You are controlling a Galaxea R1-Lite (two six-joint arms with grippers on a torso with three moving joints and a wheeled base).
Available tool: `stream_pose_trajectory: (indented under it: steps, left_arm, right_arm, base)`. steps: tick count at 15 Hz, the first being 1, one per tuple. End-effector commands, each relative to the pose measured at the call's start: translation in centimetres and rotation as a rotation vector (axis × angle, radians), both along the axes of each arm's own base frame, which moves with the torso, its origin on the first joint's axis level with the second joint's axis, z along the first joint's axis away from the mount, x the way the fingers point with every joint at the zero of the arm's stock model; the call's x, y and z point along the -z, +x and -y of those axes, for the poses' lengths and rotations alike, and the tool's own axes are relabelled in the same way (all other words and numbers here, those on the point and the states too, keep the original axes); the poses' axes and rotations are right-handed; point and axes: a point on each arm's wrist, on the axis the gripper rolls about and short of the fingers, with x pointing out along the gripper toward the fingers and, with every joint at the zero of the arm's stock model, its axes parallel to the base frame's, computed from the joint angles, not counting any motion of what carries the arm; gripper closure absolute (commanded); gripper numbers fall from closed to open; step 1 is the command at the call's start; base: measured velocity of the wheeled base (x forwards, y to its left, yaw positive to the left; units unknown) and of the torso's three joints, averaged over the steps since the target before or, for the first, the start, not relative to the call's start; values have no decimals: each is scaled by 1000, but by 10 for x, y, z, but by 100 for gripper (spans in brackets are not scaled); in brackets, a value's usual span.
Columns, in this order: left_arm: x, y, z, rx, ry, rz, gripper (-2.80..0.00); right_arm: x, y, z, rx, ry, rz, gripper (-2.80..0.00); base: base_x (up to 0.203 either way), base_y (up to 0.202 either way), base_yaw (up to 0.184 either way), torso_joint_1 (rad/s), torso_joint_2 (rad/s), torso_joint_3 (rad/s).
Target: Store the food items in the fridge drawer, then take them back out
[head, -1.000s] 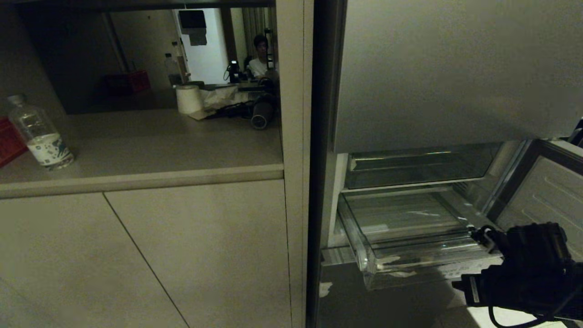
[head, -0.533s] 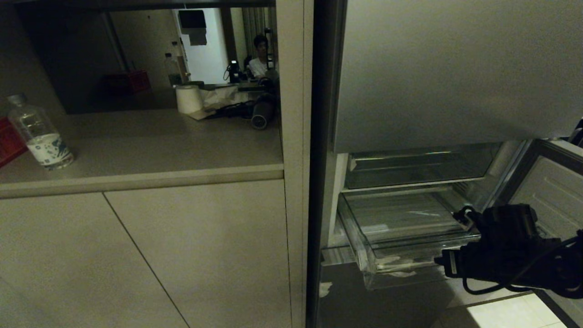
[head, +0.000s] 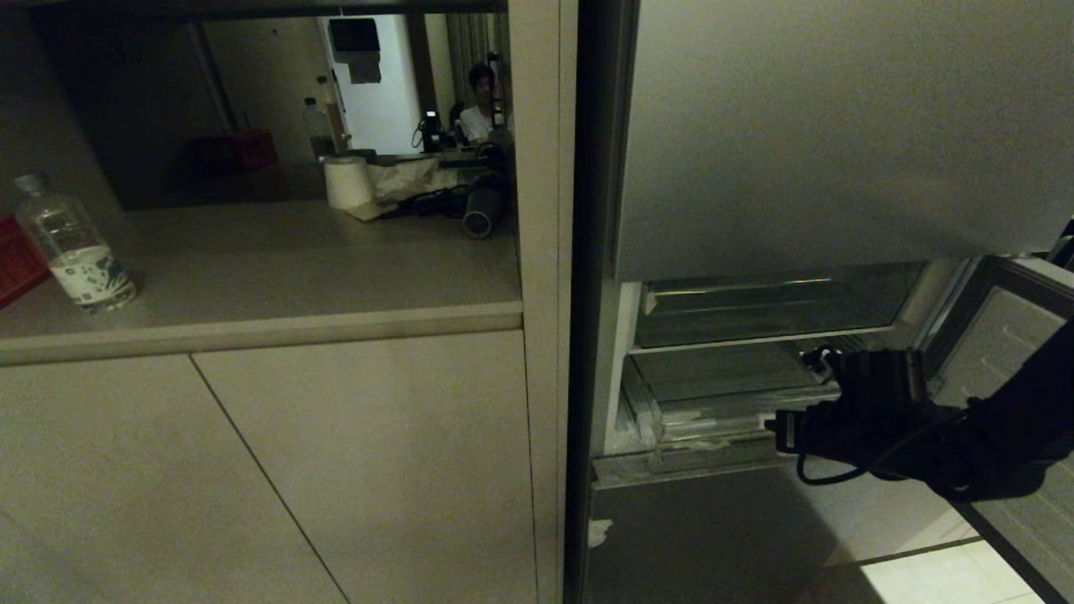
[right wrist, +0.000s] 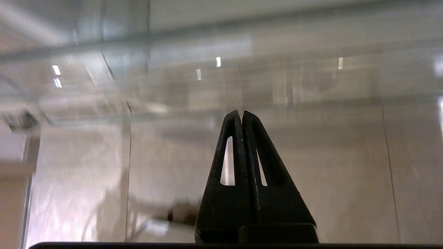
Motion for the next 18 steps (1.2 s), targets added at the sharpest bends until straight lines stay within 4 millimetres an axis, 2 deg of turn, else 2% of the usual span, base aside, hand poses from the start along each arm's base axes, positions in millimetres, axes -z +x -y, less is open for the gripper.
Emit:
stream_pose_trajectory:
  steps: [1,4,10,12,14,17,18]
  left_arm:
    - [0,0,0,0,0,0,0]
    - [0,0,0,0,0,0,0]
    - [0,0,0,0,0,0,0]
    - [0,0,0,0,0,0,0]
    - [0,0,0,0,0,0,0]
    - [0,0,0,0,0,0,0]
    - [0,0,0,0,0,0,0]
  right_arm:
    - [10,25,-6,0,24,40,0]
    - [18,47,-16,2,69,89,0]
    - [30,75,-28,18,158,208,0]
    - [30,78,-28,30,187,241,0]
    - [25,72,-28,45,193,247,0]
    - [0,34,-25,59,185,221,0]
    - [-19,16,-23,50,190,236,0]
  base:
    - [0,0,0,0,0,0]
    - [0,0,0,0,0,0]
    - [0,0,0,0,0,0]
    - [0,0,0,0,0,0]
    - [0,0,0,0,0,0]
    - [0,0,0,0,0,0]
    - [0,0,0,0,0,0]
